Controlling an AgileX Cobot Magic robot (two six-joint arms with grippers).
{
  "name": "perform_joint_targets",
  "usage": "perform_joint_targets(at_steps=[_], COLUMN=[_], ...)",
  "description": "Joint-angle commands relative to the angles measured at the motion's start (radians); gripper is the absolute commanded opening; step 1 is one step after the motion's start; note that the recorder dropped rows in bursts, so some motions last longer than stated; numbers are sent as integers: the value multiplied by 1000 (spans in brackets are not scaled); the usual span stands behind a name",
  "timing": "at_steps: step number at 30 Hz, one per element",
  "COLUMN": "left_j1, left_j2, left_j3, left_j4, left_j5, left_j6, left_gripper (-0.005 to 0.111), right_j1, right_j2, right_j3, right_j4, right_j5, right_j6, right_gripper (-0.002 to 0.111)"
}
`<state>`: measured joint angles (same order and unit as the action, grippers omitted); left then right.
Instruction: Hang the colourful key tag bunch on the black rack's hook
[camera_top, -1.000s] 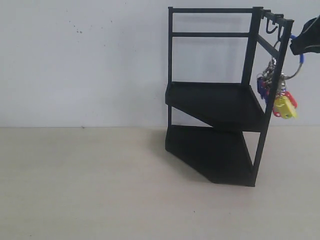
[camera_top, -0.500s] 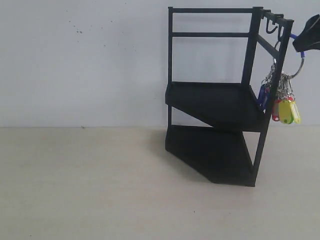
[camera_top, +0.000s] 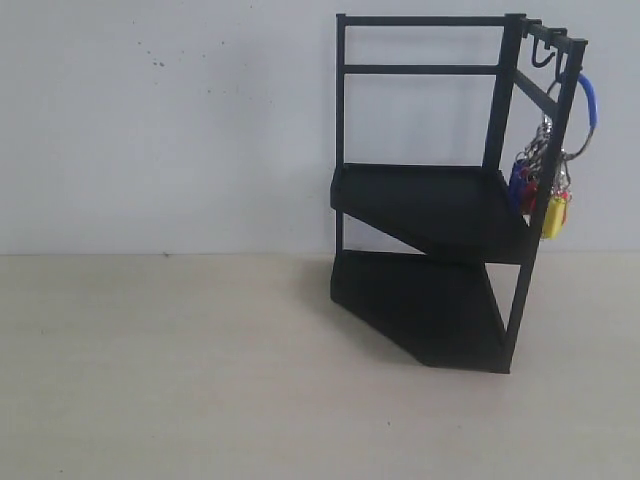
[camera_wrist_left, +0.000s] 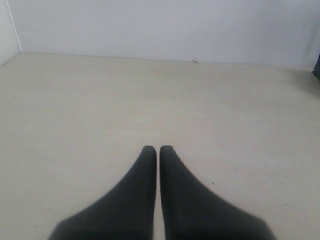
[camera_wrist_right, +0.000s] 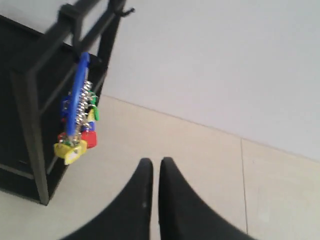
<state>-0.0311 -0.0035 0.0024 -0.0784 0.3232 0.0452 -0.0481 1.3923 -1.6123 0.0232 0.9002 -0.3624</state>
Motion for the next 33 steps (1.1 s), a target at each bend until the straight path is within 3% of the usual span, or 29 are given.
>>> perform_joint_targets(at_steps=[1,6,16,20,33], left_j1=[3,3,3,3,3], left_j2=[4,4,4,4,4], left_j3=[-2,-2,-2,-2,-2], left_j4=[-7,-7,-7,-7,-7], left_j5=[-12,-12,-12,-12,-12], left_j6=[0,0,0,0,0], left_gripper=[4,4,4,4,4], right_j1=[-1,-1,-1,-1,-1], right_j2=[-45,-149,-479,-555,-581], right_j3=[-4,103,647,831,903], right_j4=[-96,-72,-70,20,70], right_j5=[163,139,-231,-272,-200], right_j6=[172,177,231,286,286], right_gripper=[0,0,0,0,0])
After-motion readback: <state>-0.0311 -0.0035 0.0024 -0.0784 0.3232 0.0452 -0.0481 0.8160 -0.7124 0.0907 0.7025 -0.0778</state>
